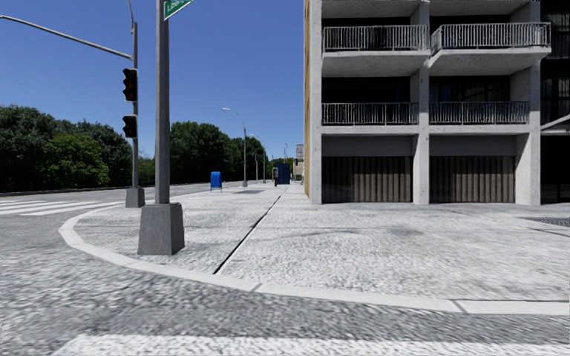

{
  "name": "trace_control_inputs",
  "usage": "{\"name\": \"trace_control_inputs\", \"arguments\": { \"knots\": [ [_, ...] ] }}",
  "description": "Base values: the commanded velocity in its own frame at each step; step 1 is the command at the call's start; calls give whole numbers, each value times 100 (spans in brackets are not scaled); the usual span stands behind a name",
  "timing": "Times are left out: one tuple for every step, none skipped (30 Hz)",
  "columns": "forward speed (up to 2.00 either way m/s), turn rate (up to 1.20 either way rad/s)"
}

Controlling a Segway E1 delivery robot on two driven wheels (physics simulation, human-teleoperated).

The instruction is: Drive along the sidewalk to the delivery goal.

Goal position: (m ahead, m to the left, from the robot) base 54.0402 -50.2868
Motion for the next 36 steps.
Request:
{"name": "trace_control_inputs", "arguments": {
  "knots": [
    [200,0],
    [200,0],
    [200,0],
    [200,0],
    [200,0],
    [200,0],
    [200,0],
    [200,0],
    [200,0],
    [200,0],
    [200,0],
    [200,0],
    [200,0],
    [200,0],
    [200,0],
    [200,0],
    [200,0],
    [200,0],
    [200,0],
    [200,0],
    [200,0],
    [200,0],
    [200,0],
    [200,0],
    [200,0],
    [200,0],
    [200,0],
    [200,0],
    [200,0],
    [200,0],
    [200,0],
    [200,0],
    [200,0],
    [200,0],
    [200,0],
    [200,0]
  ]
}}
